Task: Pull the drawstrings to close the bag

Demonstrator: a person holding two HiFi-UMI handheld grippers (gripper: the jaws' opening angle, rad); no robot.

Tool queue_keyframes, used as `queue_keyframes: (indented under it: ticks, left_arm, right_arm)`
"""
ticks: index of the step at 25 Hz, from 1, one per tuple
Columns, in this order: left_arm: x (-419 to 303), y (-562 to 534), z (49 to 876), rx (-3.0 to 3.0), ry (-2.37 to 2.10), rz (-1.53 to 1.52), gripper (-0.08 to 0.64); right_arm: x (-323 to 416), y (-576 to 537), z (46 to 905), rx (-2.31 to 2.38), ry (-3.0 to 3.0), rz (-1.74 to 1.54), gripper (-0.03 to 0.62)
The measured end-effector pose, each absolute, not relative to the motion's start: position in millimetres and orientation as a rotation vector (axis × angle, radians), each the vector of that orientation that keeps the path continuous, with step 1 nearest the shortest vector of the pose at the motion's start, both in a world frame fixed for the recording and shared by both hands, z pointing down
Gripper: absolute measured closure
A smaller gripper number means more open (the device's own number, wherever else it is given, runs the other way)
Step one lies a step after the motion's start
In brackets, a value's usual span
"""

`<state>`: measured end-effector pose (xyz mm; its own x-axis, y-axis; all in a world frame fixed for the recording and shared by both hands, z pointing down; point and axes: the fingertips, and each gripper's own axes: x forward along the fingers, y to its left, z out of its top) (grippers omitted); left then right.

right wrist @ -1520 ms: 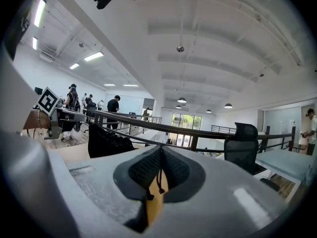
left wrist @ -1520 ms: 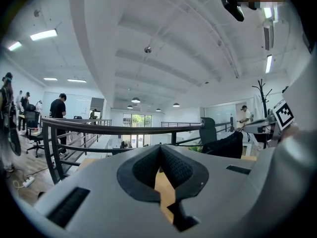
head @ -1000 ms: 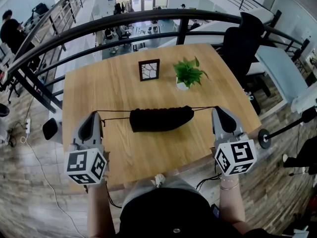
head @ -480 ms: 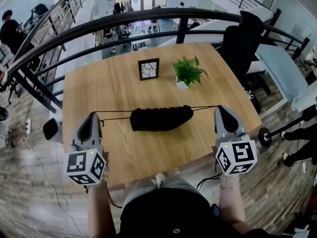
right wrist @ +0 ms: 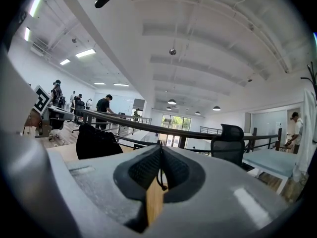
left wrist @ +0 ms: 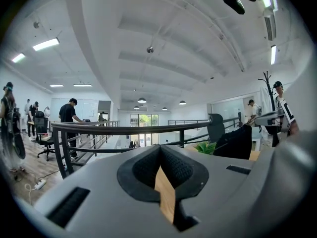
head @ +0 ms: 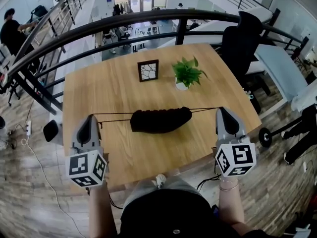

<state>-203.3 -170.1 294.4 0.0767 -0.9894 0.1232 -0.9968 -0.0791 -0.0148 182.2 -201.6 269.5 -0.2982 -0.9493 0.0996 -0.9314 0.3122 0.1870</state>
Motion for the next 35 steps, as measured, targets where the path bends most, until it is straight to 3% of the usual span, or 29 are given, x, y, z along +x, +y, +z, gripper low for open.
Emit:
queue_keyframes:
  ticks: [35]
  left_arm:
    - [-232.4, -155.5, 294.8, 2.159, -2.194, 0.185, 0.543]
  right_arm:
    - [214.5, -194.4, 268.6, 1.851, -2.309, -0.125, 0.591]
